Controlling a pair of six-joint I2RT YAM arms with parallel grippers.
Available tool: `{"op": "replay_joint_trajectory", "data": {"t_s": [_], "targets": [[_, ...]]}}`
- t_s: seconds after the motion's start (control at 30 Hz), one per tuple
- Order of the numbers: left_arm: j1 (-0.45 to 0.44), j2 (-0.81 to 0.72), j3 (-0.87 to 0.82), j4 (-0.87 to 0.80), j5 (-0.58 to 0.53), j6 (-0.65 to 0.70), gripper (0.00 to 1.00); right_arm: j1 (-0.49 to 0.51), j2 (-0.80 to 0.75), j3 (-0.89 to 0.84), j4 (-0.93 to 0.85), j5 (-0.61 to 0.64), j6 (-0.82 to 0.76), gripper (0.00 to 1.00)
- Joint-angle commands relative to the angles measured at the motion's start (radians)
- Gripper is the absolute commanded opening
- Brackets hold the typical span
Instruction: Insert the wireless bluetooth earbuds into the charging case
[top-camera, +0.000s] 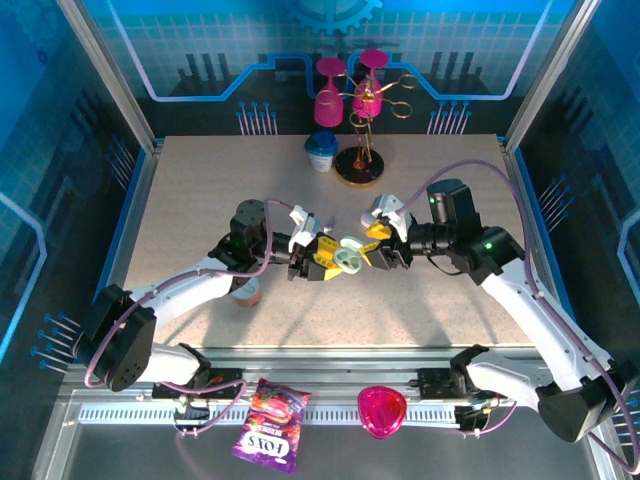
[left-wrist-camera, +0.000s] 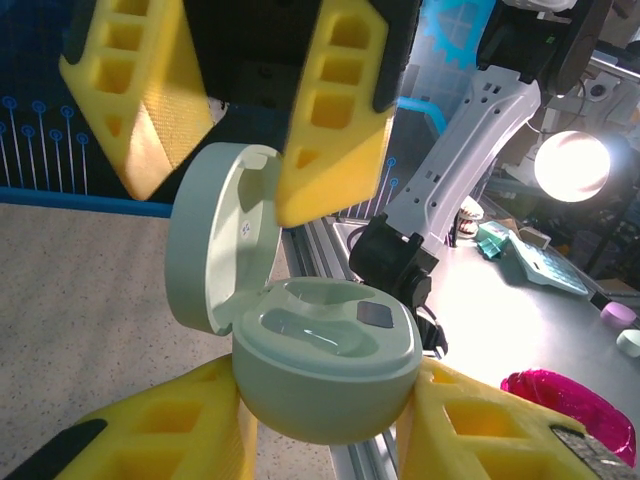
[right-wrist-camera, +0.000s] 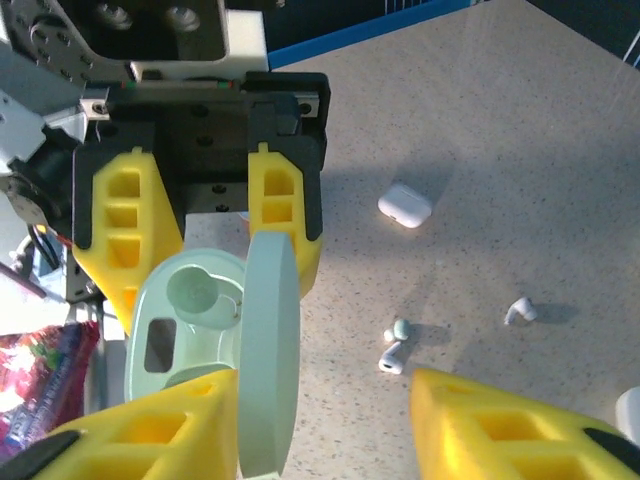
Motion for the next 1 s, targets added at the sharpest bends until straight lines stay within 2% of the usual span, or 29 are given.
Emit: {"op": "replay_joint_trajectory", "data": {"t_s": [0.0,0.3,0.5,0.63,0.67,0.8,0.97], "targets": [[-0.005,0.0,-0.002,0.05,0.019,-0.011,0.36,-0.008,0.005,-0.011,0.03,-0.02,0.008,0.36],[-0.005,0.002,-0.009,0.079,-0.007,-0.028,0.36,-0.008,0.027,0.009,0.013,-0.065,-0.02,0.16],[-0.006,0.006,-0.011,0.084,-0.019,-0.027,0.39,-0.003,0.02,0.007,0.009,-0.037,-0.025,0.04],[-0.005,0.011,-0.013,0.088,-0.028,-0.028,0.39,0.002,0.009,0.001,0.014,-0.011,-0.026,0.02],[-0.005,0.011,-0.014,0.089,-0.031,-0.028,0.41,0.003,0.007,0.001,0.014,-0.006,-0.028,0.02],[-0.004,0.014,-0.013,0.087,-0.044,-0.031,0.57,0.008,0.0,0.003,0.017,0.021,-0.029,0.02],[-0.004,0.021,-0.006,0.074,-0.061,-0.036,0.68,0.023,-0.001,0.011,0.011,0.079,-0.03,0.01]]}}
